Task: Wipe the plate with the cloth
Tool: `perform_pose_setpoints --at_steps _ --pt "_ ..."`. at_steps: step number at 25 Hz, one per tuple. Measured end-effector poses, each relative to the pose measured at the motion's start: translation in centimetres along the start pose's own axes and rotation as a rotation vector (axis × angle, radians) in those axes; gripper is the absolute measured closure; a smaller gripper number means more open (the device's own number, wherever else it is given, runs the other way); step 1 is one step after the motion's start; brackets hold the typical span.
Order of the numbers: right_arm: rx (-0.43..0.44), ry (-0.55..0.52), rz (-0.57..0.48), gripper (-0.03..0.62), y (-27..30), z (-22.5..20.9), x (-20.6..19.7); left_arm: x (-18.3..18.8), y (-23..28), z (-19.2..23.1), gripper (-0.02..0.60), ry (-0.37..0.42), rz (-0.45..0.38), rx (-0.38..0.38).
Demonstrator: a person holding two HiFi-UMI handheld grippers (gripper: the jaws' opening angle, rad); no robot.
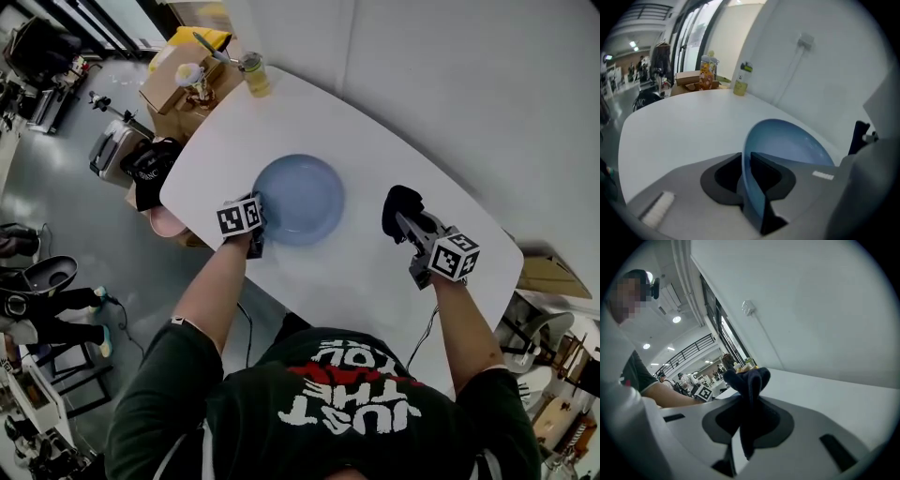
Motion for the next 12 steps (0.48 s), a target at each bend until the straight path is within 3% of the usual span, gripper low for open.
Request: perform_pose_setpoints --at_steps 3,5,8,12 --pt "0.001 -0.009 0.01 0.546 0.0 0.4 -0.3 -0.3 0.6 -0.3 0.499 0.058 0.076 0.002" --pt "-0.002 -0.016 0.011 0.546 -0.1 0.6 -0.2 -0.2 0.9 -0.7 0.407 0.053 0.088 -0.031" --pt "-0.017 -0.019 0.003 0.546 -0.7 0.9 0.2 0.2 0.3 -0.9 0.357 0.055 0.045 -0.054" --pt "-0.04 -0.029 -0.023 0.546 -1.5 1.7 1.3 1.4 -1.8 -0.5 0.347 0.022 -0.059 -0.08"
Point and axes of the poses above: the fingertips, and each gripper's own axes: y forward along the fingers, z to its left, x out of its top, the point moved 8 cm from there along -y, backward along the fingers, and after that the axes turned 14 degrees about -x, right-handed, at the moved point
